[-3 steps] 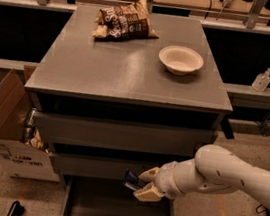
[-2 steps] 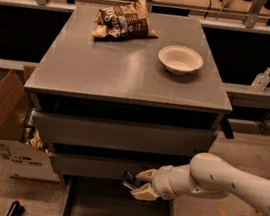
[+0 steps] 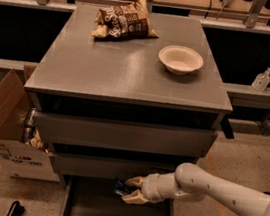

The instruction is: Place rxbar blueberry into bottom drawer

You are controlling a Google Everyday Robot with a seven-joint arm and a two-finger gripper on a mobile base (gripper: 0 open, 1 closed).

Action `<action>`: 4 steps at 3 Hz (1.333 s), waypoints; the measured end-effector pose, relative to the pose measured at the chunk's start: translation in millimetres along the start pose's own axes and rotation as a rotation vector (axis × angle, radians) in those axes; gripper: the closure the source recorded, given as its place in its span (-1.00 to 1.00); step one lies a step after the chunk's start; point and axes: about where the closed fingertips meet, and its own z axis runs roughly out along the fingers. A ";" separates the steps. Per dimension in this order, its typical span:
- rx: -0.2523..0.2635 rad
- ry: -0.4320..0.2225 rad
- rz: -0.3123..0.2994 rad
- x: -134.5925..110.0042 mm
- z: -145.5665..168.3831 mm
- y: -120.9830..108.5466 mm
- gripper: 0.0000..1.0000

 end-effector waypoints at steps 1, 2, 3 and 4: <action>-0.063 -0.004 0.062 41.1 37.2 7.3 1.00; -0.070 -0.007 0.067 43.9 42.1 10.8 1.00; -0.070 -0.007 0.067 43.9 42.1 10.8 1.00; -0.063 -0.012 0.042 73.7 68.8 4.6 1.00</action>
Offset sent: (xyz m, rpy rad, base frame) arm -0.0062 0.0036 -0.0471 0.0098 0.0718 0.0133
